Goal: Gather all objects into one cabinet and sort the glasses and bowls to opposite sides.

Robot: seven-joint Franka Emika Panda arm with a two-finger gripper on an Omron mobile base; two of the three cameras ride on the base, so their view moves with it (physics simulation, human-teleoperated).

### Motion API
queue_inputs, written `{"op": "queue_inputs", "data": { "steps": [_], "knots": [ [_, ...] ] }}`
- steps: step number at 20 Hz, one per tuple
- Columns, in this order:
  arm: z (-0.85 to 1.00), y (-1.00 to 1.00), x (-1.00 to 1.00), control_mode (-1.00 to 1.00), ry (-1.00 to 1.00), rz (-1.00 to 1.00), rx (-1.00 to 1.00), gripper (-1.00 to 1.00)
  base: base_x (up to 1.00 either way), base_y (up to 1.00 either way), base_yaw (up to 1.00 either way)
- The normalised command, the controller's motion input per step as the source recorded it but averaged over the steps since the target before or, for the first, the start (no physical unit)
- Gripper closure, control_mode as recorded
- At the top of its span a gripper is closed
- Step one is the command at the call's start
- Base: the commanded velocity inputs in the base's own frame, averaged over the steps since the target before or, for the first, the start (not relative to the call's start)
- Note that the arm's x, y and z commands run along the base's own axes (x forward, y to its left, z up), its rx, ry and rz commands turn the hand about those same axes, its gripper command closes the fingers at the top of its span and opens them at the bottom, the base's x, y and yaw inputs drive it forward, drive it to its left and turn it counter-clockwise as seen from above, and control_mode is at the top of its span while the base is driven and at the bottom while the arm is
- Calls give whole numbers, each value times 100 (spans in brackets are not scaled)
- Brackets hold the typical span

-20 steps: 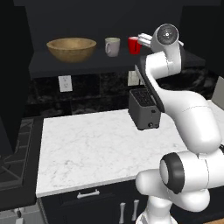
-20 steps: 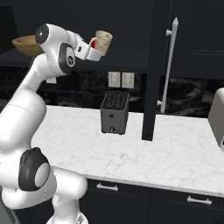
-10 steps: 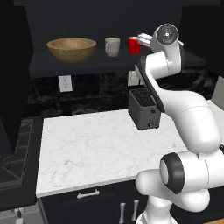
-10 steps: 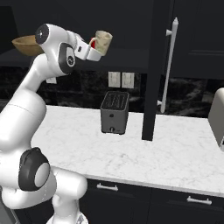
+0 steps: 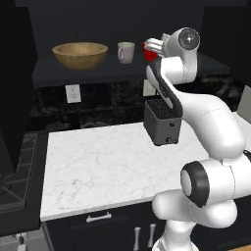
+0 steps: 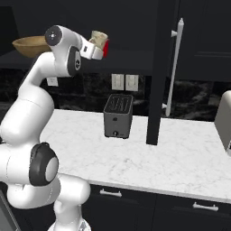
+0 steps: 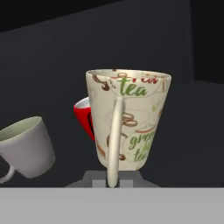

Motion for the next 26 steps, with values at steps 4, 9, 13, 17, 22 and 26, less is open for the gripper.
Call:
{"op": "queue_inputs", "data": {
  "steps": [4, 9, 13, 17, 22, 26],
  "knots": [
    [0, 13, 12, -100, 0, 24, -5, 100, 0, 0, 0],
    [0, 0, 0, -100, 0, 7, -1, 100, 0, 0, 0],
    [-3, 0, -1, -100, 0, 5, -6, 100, 0, 0, 0],
    [-15, 10, -11, -100, 0, 7, -10, 100, 0, 0, 0],
    [-14, 15, -5, -100, 0, 9, -10, 100, 0, 0, 0],
    [-4, 9, 0, -100, 0, 7, -5, 100, 0, 0, 0]
  ]
}}
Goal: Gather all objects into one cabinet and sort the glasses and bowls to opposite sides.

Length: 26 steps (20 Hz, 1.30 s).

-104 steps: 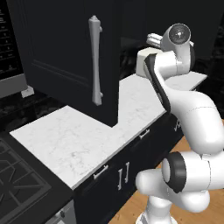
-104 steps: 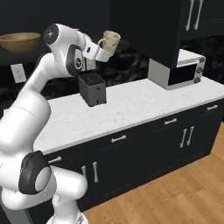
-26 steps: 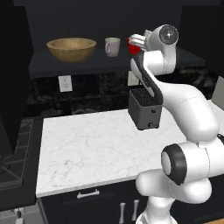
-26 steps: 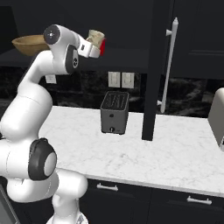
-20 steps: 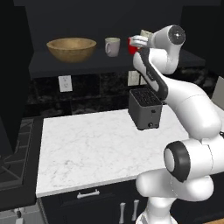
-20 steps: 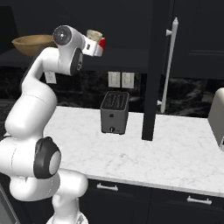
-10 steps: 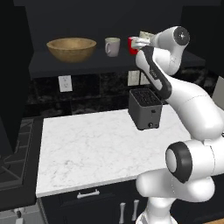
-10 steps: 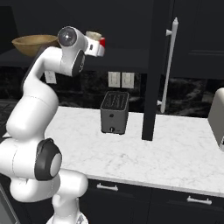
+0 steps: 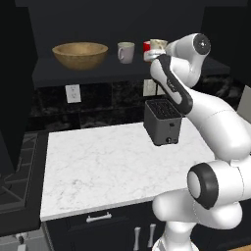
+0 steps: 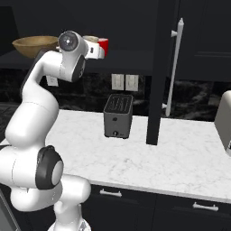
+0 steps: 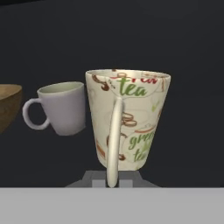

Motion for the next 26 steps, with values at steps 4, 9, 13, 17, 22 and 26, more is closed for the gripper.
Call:
{"op": "queue_inputs", "data": {
  "steps": [4, 9, 13, 17, 22, 26],
  "knots": [
    [-2, 4, 0, -100, 1, 3, -4, 100, 0, 0, 0],
    [-23, 5, 0, -100, 1, 3, -9, 100, 0, 0, 0],
    [-21, 3, -3, -100, 0, 3, -10, 100, 0, 0, 0],
    [-8, 1, 0, -100, 0, 0, -4, 100, 0, 0, 0],
    [-1, 0, 13, -100, 0, 0, 0, 100, 0, 0, 0],
    [0, 0, 23, -100, 0, 0, 0, 100, 0, 0, 0]
  ]
}}
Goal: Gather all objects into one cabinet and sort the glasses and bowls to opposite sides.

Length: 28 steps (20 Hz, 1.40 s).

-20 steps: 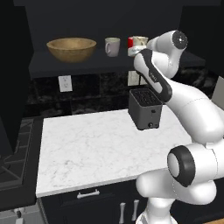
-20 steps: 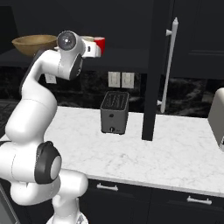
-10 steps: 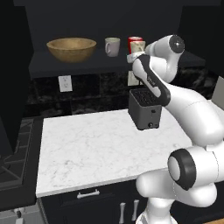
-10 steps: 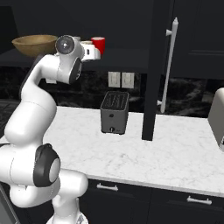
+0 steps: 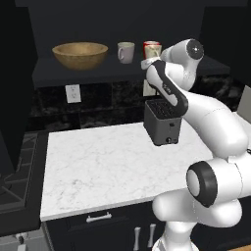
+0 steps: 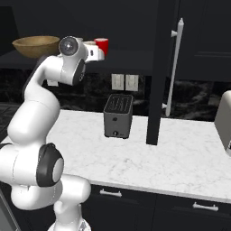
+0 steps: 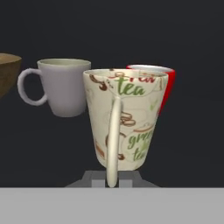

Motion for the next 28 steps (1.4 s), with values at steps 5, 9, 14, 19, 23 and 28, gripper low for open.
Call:
{"op": "queue_inputs", "data": {
  "steps": [5, 9, 14, 19, 23, 28],
  "knots": [
    [-4, 0, 14, -100, 0, 0, 0, 100, 0, 0, 0],
    [-6, 0, 12, -100, 0, 0, 0, 100, 0, 0, 0],
    [-5, 0, 6, -100, 0, 0, 0, 100, 0, 0, 0],
    [-8, 6, 0, -100, 0, 0, 0, -100, 0, 0, 0],
    [-5, 3, 0, -100, -2, 0, 0, -100, 0, 0, 0],
    [0, 0, -8, -100, -3, 0, 0, -100, 0, 0, 0]
  ]
}}
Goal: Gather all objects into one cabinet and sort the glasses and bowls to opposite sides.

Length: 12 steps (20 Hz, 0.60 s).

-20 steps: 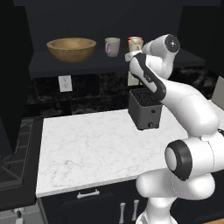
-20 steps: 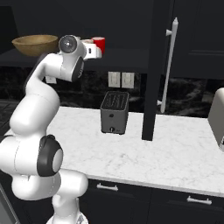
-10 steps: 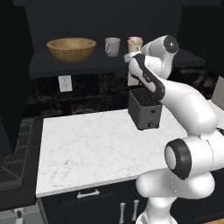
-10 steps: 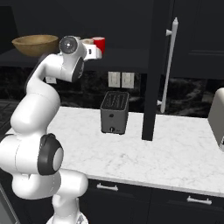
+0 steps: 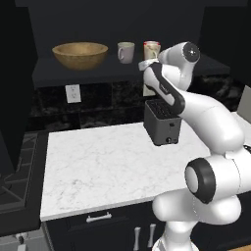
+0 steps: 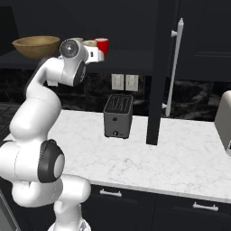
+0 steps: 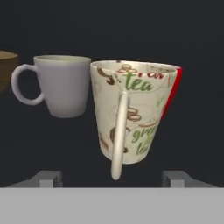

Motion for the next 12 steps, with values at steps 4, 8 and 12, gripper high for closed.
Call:
{"op": "queue_inputs", "data": {
  "steps": [4, 8, 12],
  "knots": [
    [0, -9, -45, -100, -4, -1, 0, -100, 0, 0, 0],
    [6, -19, -78, -100, -7, -5, 0, -100, 0, 0, 0],
    [0, -26, -100, -100, -5, -6, 0, -100, 0, 0, 0]
  ]
}}
